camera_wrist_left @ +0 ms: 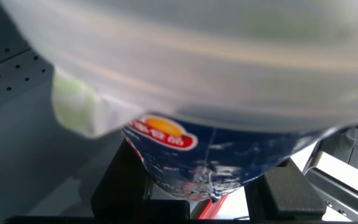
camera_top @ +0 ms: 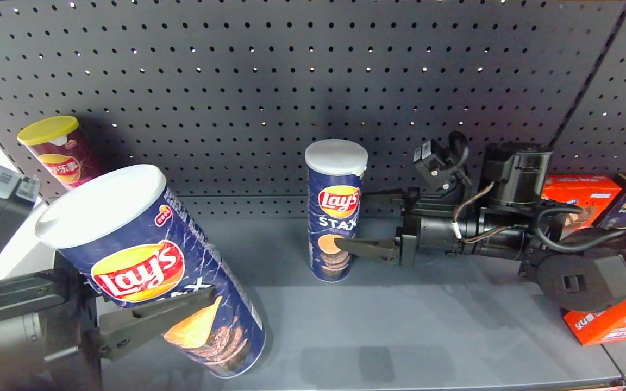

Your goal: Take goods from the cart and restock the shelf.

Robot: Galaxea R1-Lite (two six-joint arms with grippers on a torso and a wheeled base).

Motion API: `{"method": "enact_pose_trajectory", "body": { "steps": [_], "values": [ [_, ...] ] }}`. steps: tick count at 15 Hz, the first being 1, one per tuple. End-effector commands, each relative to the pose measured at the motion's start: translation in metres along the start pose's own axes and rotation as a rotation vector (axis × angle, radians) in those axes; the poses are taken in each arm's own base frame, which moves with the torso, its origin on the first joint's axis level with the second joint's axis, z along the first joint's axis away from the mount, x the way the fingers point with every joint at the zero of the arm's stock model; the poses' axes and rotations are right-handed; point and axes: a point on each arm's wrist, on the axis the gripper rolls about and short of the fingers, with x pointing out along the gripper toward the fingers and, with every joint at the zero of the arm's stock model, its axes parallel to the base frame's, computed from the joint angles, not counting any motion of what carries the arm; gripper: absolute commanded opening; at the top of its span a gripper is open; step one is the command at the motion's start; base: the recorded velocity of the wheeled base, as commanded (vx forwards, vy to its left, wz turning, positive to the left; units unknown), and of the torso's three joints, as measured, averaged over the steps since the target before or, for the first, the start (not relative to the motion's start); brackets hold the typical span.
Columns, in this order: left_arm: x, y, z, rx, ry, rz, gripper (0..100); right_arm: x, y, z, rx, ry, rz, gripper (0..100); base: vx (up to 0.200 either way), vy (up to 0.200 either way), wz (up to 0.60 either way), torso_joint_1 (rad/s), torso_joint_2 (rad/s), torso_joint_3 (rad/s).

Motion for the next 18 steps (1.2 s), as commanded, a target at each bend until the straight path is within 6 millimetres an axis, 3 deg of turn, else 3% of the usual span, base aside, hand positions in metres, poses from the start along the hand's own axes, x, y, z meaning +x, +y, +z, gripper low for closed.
{"method": "enact_pose_trajectory", "body": {
  "steps": [1,18],
  "values": [
    [0.001,0.000,-0.001,-0.001,0.003,0.000,0,0.008,-0.003,-0.010,0.013,0.018,0.012,100,0.000,0.000,0.00,0.000,0.00,0.000],
    [0.000,0.000,-0.005,-0.007,0.015,0.003,0,0.033,-0.014,-0.034,0.015,0.033,0.078,100,0.000,0.000,0.00,0.000,0.00,0.000]
  ]
}}
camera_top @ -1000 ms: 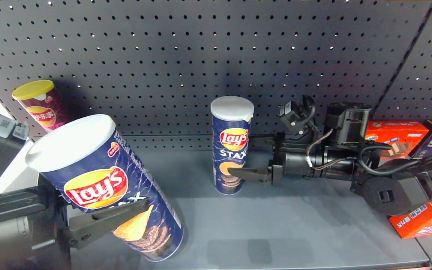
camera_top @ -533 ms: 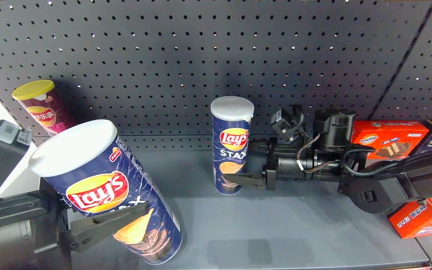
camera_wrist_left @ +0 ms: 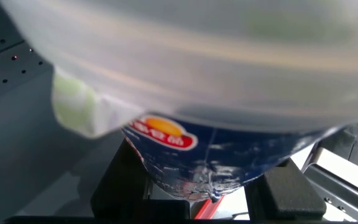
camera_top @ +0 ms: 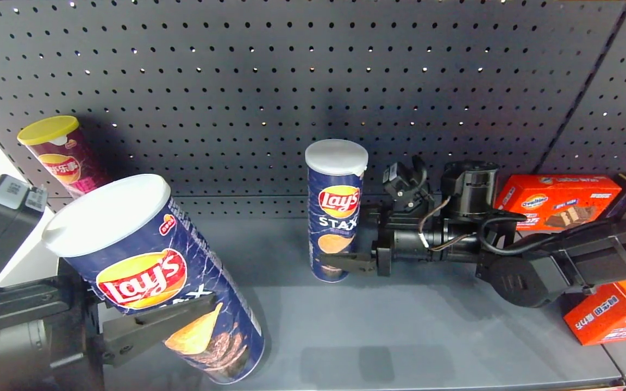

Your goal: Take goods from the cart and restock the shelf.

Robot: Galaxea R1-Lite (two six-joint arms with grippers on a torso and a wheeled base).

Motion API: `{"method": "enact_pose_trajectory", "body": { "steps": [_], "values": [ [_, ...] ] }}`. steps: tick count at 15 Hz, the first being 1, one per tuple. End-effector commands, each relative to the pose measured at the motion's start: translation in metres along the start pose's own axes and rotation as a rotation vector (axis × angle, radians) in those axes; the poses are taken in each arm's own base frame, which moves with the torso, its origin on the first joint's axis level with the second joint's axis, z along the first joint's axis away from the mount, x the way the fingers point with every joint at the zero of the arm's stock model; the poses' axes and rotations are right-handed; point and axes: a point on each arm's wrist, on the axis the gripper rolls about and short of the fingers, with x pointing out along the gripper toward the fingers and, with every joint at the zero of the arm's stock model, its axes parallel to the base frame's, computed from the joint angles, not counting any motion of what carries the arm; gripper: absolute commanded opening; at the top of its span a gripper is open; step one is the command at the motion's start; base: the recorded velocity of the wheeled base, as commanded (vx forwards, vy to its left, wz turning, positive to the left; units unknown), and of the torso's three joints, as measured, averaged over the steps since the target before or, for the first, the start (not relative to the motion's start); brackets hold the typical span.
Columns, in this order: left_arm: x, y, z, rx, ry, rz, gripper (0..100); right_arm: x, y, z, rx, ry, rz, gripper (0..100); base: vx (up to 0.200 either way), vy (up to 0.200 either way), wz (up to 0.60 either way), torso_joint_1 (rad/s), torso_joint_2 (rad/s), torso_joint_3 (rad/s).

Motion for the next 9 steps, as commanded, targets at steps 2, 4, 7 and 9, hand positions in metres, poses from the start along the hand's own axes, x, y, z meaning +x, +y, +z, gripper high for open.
{"method": "enact_pose_trajectory", "body": {
  "steps": [2,4,7,9],
  "values": [
    [0.000,0.000,0.000,0.000,0.002,0.001,0,0.006,-0.002,-0.008,0.011,0.011,0.007,100,0.000,0.000,0.00,0.000,0.00,0.000],
    [0.000,0.000,0.000,-0.001,0.003,0.002,0,0.009,-0.004,-0.011,0.015,0.015,0.008,100,0.000,0.000,0.00,0.000,0.00,0.000],
    [0.000,0.000,0.000,-0.003,0.003,0.002,0,0.012,-0.007,-0.016,0.021,0.023,0.006,100,0.000,0.000,0.00,0.000,0.00,0.000],
    [0.000,0.000,0.000,-0.003,0.003,0.002,0,0.012,-0.008,-0.017,0.005,0.023,0.005,100,0.000,0.000,0.00,0.000,0.00,0.000]
  ]
}}
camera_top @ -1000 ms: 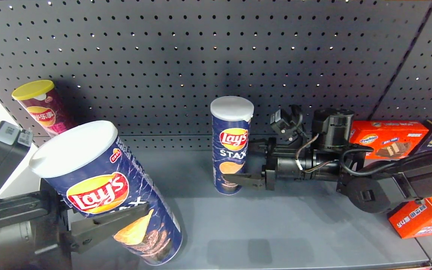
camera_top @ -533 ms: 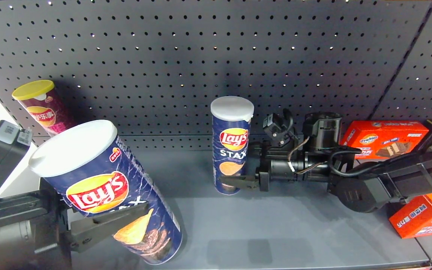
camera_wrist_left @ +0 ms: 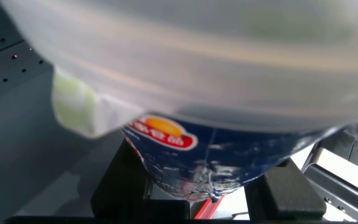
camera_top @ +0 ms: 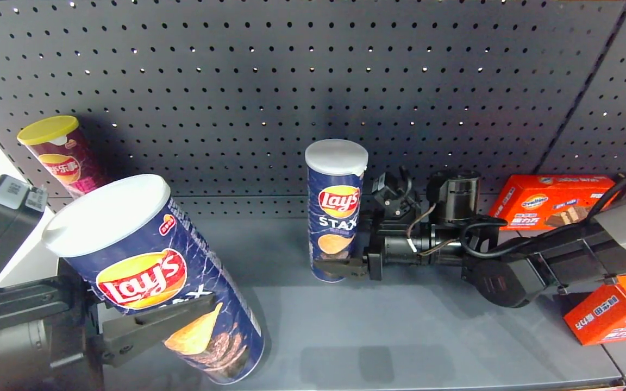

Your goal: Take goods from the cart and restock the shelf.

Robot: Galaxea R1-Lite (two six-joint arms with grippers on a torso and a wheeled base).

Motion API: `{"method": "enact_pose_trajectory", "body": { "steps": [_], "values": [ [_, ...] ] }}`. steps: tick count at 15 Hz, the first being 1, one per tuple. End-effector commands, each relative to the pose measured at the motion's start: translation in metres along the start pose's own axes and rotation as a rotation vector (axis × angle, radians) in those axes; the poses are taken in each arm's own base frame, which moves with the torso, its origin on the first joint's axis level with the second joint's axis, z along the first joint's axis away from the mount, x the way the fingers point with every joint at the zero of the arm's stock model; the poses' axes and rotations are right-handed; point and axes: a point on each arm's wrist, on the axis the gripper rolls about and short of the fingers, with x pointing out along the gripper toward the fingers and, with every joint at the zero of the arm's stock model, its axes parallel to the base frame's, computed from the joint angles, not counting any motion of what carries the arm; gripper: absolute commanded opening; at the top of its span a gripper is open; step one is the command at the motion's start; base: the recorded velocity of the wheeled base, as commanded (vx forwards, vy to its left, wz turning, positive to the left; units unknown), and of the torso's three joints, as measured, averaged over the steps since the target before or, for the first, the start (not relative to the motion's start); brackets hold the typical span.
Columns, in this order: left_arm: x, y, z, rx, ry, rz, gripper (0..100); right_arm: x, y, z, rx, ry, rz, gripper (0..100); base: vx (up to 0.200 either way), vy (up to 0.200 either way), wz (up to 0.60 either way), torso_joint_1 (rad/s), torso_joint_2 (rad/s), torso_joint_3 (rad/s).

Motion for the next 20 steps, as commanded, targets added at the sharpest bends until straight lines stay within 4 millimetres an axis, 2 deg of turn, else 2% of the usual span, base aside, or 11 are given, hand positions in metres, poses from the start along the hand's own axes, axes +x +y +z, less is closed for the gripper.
{"method": "enact_pose_trajectory", "body": {
  "steps": [1,9,12,13,14,15,19,20],
  "values": [
    [0.000,0.000,0.000,-0.001,0.001,0.000,0,0.002,0.000,-0.003,0.004,0.007,0.000,0,0.000,0.000,0.00,0.000,0.00,0.000],
    [0.000,0.000,-0.001,-0.014,0.000,0.001,0,-0.003,0.005,0.002,-0.001,0.017,-0.052,0,0.000,0.000,0.00,0.000,0.00,0.000],
    [-0.001,0.000,0.000,-0.016,-0.004,0.002,0,-0.013,0.028,0.017,-0.009,0.016,-0.061,0,0.000,0.000,0.00,0.000,0.00,0.000],
    [-0.001,-0.001,-0.002,-0.028,0.000,0.001,0,-0.020,0.043,0.020,-0.008,0.030,-0.089,0,0.000,0.000,0.00,0.000,0.00,0.000],
    [-0.001,-0.001,-0.002,-0.028,0.001,0.001,0,-0.023,0.047,0.021,-0.009,0.029,-0.090,0,0.000,0.000,0.00,0.000,0.00,0.000],
    [-0.002,-0.001,-0.003,-0.028,0.001,-0.002,0,-0.033,0.060,0.025,-0.011,0.032,-0.085,0,0.000,0.000,0.00,0.000,0.00,0.000],
    [-0.005,-0.003,-0.001,-0.020,-0.011,-0.014,0,-0.051,0.081,0.026,-0.007,0.052,-0.122,0,0.000,0.000,0.00,0.000,0.00,0.000],
    [-0.005,-0.003,-0.002,-0.020,-0.009,-0.011,0,-0.055,0.093,0.027,-0.011,0.048,-0.098,0,0.000,0.000,0.00,0.000,0.00,0.000]
  ]
}}
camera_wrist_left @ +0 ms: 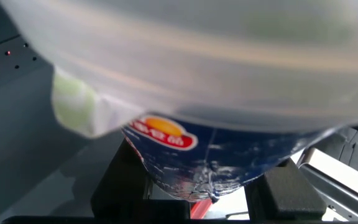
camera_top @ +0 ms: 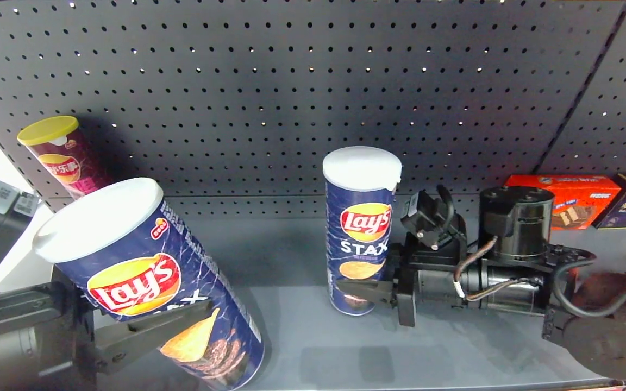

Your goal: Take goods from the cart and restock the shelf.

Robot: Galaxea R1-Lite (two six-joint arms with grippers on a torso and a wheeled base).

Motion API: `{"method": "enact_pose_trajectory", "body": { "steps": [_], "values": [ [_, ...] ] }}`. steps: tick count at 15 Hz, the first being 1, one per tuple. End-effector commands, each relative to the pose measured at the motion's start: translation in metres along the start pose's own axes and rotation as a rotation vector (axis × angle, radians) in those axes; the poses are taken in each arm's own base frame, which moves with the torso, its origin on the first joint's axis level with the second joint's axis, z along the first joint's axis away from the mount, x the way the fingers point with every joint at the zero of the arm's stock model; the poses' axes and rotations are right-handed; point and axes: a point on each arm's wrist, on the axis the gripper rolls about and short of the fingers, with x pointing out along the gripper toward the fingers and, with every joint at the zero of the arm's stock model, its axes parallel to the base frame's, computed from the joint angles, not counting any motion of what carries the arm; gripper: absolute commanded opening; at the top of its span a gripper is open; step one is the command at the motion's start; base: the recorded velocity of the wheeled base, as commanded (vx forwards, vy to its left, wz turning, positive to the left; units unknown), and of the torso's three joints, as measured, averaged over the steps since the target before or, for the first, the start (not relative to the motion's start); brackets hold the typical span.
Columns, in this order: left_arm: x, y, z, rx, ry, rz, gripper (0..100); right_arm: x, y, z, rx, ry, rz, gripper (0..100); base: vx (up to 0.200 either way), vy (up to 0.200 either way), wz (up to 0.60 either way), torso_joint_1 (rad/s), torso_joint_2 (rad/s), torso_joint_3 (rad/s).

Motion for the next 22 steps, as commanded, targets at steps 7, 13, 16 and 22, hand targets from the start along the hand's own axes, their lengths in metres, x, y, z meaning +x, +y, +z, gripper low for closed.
{"method": "enact_pose_trajectory", "body": {
  "steps": [7,13,16,22],
  "values": [
    [-0.006,-0.002,0.000,0.006,-0.010,0.008,0,-0.018,0.043,-0.008,-0.017,-0.022,0.049,0,0.000,0.000,0.00,0.000,0.00,0.000],
    [-0.006,-0.002,-0.002,0.004,-0.006,0.008,0,-0.015,0.051,-0.021,-0.009,-0.005,0.075,0,0.000,0.000,0.00,0.000,0.00,0.000],
    [-0.006,-0.002,-0.002,0.004,-0.006,0.008,0,-0.010,0.050,-0.027,-0.002,0.008,0.078,0,0.000,0.000,0.00,0.000,0.00,0.000],
    [-0.006,-0.002,-0.002,0.003,-0.006,0.009,0,-0.006,0.049,-0.033,0.004,0.020,0.079,0,0.000,0.000,0.00,0.000,0.00,0.000]
  ]
}}
